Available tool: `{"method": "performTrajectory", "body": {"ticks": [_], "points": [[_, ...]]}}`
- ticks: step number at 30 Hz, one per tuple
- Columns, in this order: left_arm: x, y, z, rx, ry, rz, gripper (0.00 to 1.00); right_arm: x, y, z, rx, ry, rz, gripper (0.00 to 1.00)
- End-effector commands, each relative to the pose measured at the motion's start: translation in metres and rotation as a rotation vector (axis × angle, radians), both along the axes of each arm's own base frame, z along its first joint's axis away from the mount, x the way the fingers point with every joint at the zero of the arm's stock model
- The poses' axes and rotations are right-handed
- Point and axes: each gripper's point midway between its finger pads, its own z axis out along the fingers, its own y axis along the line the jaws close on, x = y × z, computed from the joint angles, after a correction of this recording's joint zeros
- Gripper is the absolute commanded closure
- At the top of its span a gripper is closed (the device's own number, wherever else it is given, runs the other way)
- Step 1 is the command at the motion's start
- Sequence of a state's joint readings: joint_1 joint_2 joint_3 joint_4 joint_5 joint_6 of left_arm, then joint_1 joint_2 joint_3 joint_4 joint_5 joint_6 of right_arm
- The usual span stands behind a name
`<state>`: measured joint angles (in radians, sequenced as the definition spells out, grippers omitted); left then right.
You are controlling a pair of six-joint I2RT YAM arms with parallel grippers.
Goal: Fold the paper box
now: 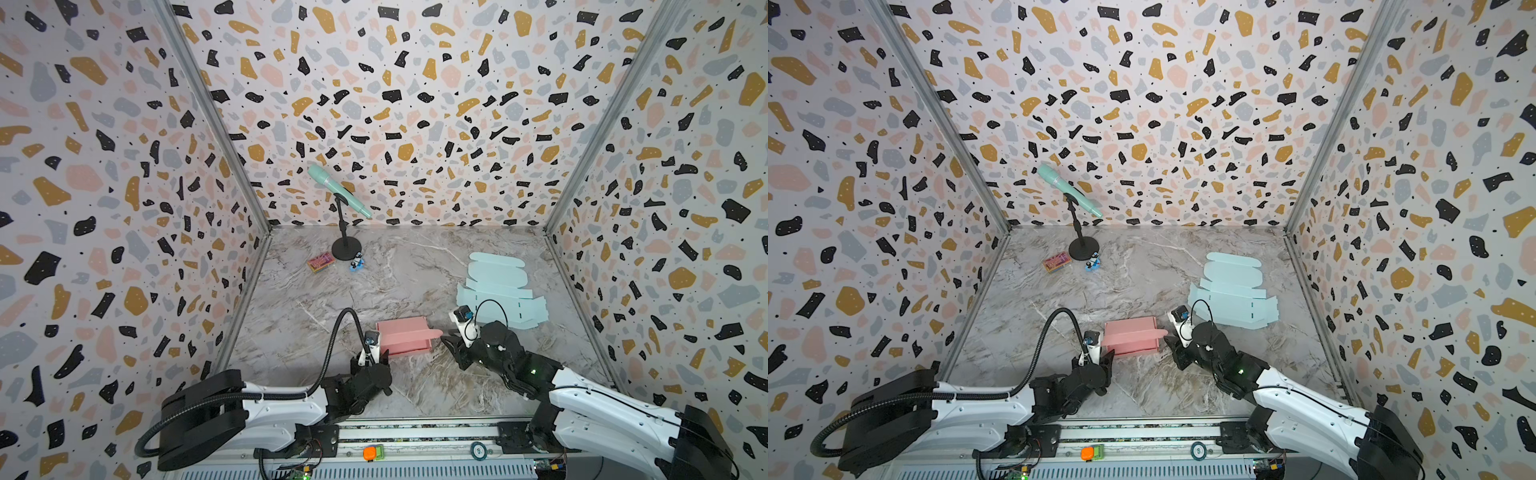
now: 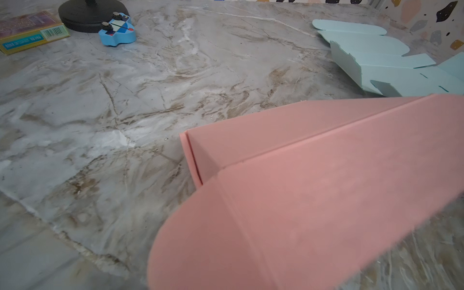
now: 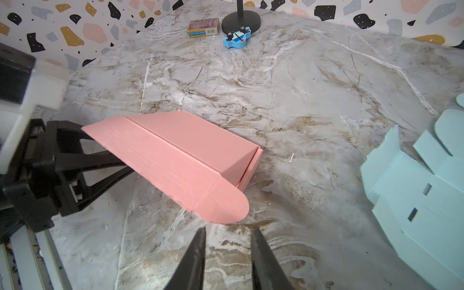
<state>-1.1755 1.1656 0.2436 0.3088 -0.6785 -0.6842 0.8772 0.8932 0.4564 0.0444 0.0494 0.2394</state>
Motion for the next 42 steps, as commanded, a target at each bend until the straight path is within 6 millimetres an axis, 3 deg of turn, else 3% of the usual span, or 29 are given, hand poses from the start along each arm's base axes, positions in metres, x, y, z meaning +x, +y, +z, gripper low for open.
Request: {"method": "performTrajectory", "body": {"ticks": [1,8,16,27,32,37,42], "points": [[-0.004,-0.007,0.006,-0.028,0.024,-0.022,0.49,0.003,-0.003,0.026,0.014,-0.029,-0.018,0.67],[-0.017,-0.016,0.017,-0.066,0.077,-0.109,0.24,0.011,-0.010,0.047,0.036,-0.029,-0.018,0.64],[-0.032,-0.023,0.035,-0.087,0.105,-0.219,0.01,0.019,-0.001,0.063,-0.016,-0.031,0.015,0.62],[-0.025,0.001,0.095,-0.150,0.025,-0.133,0.00,0.040,0.029,0.058,-0.082,0.005,0.087,0.60],[-0.017,0.005,0.109,-0.135,-0.011,-0.082,0.02,0.044,0.039,0.063,-0.062,-0.022,0.115,0.60],[0.001,0.012,0.124,-0.132,-0.045,0.005,0.03,0.050,0.045,0.044,-0.096,0.004,0.125,0.60],[0.017,0.020,0.143,-0.238,-0.086,0.031,0.05,0.051,0.047,0.021,-0.129,0.040,0.131,0.60]]}}
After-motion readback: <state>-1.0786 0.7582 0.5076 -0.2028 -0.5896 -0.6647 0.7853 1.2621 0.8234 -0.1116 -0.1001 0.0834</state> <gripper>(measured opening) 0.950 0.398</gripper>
